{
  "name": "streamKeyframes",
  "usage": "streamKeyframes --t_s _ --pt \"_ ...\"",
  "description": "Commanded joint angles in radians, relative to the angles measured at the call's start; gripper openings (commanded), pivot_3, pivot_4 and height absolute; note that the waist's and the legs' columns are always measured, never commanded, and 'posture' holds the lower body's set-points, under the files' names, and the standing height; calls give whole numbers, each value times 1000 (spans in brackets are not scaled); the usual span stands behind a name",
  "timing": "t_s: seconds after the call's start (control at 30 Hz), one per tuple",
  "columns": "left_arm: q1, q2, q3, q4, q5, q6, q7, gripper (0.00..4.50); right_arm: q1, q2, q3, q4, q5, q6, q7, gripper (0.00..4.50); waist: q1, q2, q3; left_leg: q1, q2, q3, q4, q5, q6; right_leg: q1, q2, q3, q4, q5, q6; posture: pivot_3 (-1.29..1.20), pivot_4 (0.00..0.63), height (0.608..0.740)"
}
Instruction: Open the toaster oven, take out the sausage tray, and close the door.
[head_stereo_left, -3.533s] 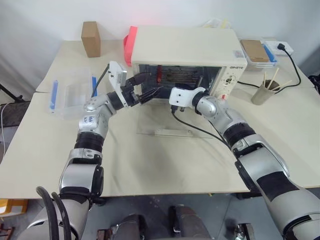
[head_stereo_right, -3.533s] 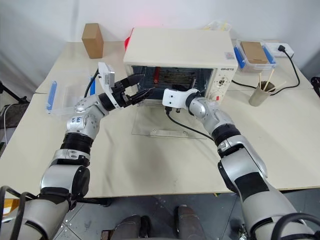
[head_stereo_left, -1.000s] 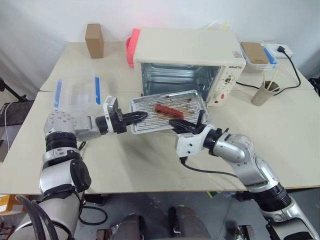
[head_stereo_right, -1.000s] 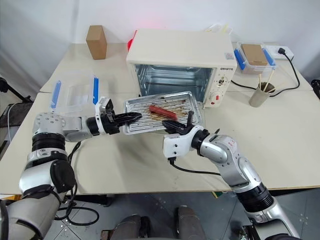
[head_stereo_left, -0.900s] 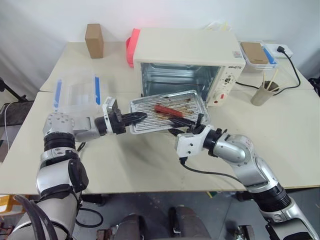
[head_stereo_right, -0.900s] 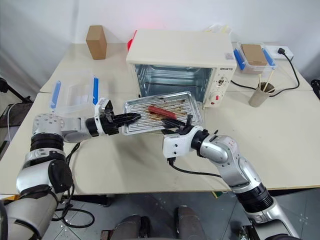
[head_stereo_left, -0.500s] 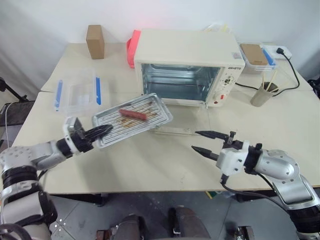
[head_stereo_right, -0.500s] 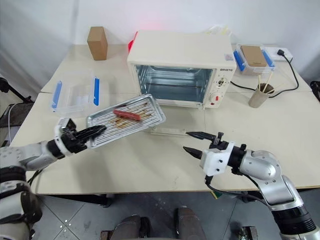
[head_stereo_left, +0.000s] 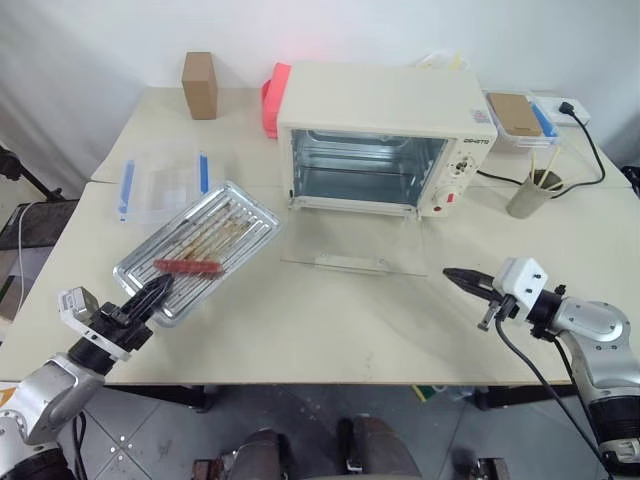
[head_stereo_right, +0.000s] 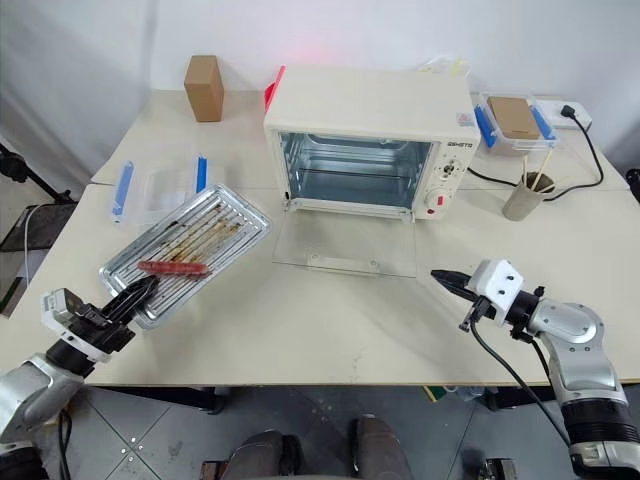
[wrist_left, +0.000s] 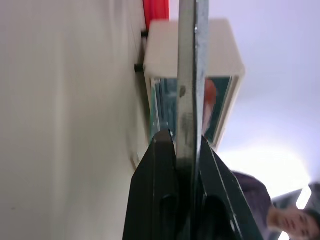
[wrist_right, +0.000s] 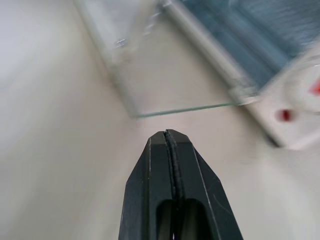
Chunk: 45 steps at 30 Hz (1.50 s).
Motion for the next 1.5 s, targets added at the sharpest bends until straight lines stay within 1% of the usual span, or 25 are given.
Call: streamKeyframes --t_s 0.03,0.13,0.2,0.3,0.37,0.43,0.47,0.53,0.67,0.73,0.8,0.87,0.93,0.97,1.03,1.1,1.13,1.27,1.3,1.33,1.5 --pt "50 -132 45 -184 -37 -125 102 0 -69 29 49 52 -29 35 38 17 0 0 0 0 0 0 0 0 0 1 0 0 -1 0 0 0 150 740" --pt "68 -201 24 -254 -37 -182 155 0 -131 79 66 114 -49 12 27 17 0 0 0 1 0 1 0 0 0 1 1 1 -1 0 0 0 150 740" --pt "61 -219 13 -276 -37 -206 176 0 -166 114 60 151 -49 -27 18 17 5 0 0 1 1 1 1 0 0 1 2 1 -1 0 0 0 150 740" --pt "41 -233 4 -290 -37 -226 191 0 -202 163 35 130 1 28 1 17 7 0 0 0 0 1 1 0 0 1 3 1 -2 0 0 0 150 740" --pt "40 -231 -6 -296 -37 -216 173 0 -210 177 20 115 19 32 -3 17 8 0 0 0 0 1 1 -1 0 1 2 1 -2 0 0 0 150 740" --pt "56 -213 -22 -307 -37 -199 139 0 -209 182 0 78 45 42 -8 17 9 0 0 0 0 1 1 -1 1 1 2 1 -3 0 0 0 150 740" --pt "62 -205 -24 -310 -37 -193 123 0 -217 193 -24 64 53 12 -38 17 8 0 0 0 0 1 1 -1 1 1 2 1 -3 0 0 0 150 740" --pt "74 -185 -30 -304 -37 -178 100 0 -226 212 -73 16 94 24 -88 17 8 0 0 -1 1 1 1 -1 1 1 3 1 -4 0 0 0 150 740" --pt "88 -127 -56 -262 -37 -134 67 0 -224 214 -141 -109 196 135 -131 17 6 0 0 -1 1 1 0 -1 0 0 3 1 -4 0 0 0 150 740" --pt "84 -106 -71 -239 -37 -117 56 0 -209 207 -164 -158 240 164 -117 17 7 0 0 -1 1 1 0 -1 0 0 3 1 -4 0 0 0 150 740" --pt "75 -79 -96 -209 -37 -93 49 0 -191 183 -186 -204 293 250 -106 17 7 0 0 -1 1 1 0 -1 0 1 3 1 -4 0 0 0 150 740" --pt "56 -24 -138 -163 -37 -48 17 0 -146 136 -205 -253 348 326 -50 379 11 0 0 -1 1 0 -1 -2 0 1 3 1 -5 0 0 0 150 740" --pt "37 17 -167 -120 -37 -18 -4 0 -100 98 -210 -290 374 366 0 878 13 0 0 -1 1 -1 -2 -2 1 1 2 0 -7 0 0 0 150 740" --pt "28 33 -178 -99 -37 -7 -10 0 -79 83 -210 -305 379 381 21 1259 13 0 0 -1 1 0 -3 -2 1 1 2 0 -7 0 0 0 150 740" --pt "-51 94 -246 -2 -37 42 -29 0 35 45 -236 -363 370 367 69 1944 22 0 0 -1 0 0 -5 -2 1 1 1 0 -9 0 0 0 150 740" --pt "-148 151 -350 108 -37 95 -36 0 169 14 -284 -433 378 375 95 2631 35 0 0 -1 0 -1 -7 -1 1 1 2 -1 -10 0 0 0 150 740" --pt "-177 169 -385 143 -37 112 -43 0 207 7 -299 -455 381 376 100 2974 37 0 0 -1 -1 -2 -8 -1 1 1 1 -1 -11 0 0 0 150 740" --pt "-312 192 -530 271 -33 147 -50 0 336 4 -368 -530 383 383 87 4365 26 0 0 -1 -2 0 -10 -1 1 1 1 1 -10 0 1 0 150 740" --pt "-344 193 -561 300 -18 160 -58 0 361 7 -384 -547 385 385 81 4476 26 0 0 0 -2 0 -10 -1 1 1 1 1 -10 0 1 0 150 740" --pt "-380 192 -589 334 4 178 -74 0 384 10 -401 -561 388 390 74 4476 27 0 0 0 -2 0 -10 0 0 1 1 1 -10 1 1 0 150 740" --pt "-572 149 -724 473 297 244 -252 0 523 39 -476 -634 385 389 45 4476 34 0 0 1 -2 0 -11 1 -2 1 2 1 -9 0 1 0 150 740"
